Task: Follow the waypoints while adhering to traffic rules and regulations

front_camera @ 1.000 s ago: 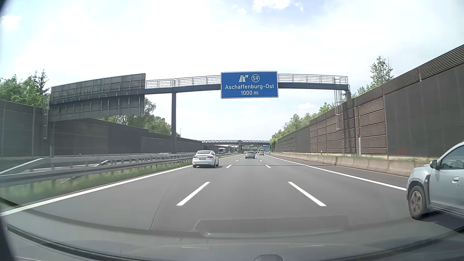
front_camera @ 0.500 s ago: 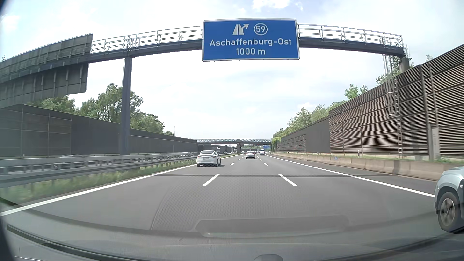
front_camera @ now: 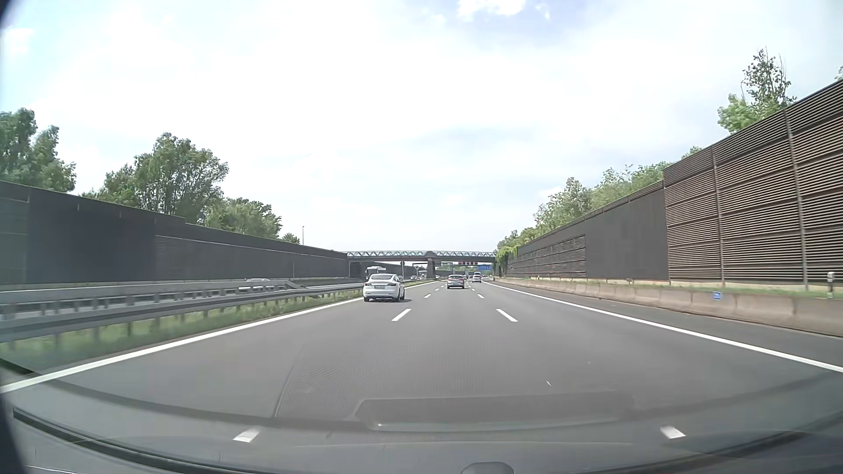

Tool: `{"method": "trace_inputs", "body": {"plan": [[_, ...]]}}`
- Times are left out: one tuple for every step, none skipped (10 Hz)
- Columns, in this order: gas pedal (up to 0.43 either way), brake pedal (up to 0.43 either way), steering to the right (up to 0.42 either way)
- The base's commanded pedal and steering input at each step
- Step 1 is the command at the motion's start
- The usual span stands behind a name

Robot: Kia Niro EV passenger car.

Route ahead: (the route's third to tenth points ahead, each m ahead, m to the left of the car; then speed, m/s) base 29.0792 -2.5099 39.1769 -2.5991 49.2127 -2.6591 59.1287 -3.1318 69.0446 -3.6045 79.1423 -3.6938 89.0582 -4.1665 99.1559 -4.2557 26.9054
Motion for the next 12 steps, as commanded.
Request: {"method": "trace_inputs", "body": {"plan": [[0.260, 0.000, 0.002], [0.260, 0.000, 0.002], [0.260, 0.000, 0.001], [0.260, 0.000, 0.002], [0.260, 0.000, 0.001], [0.260, 0.000, 0.002], [0.260, 0.000, 0.002], [0.260, 0.000, 0.002], [0.260, 0.000, 0.002], [0.260, 0.000, 0.002], [0.260, 0.000, 0.002], [0.260, 0.000, 0.002]]}}
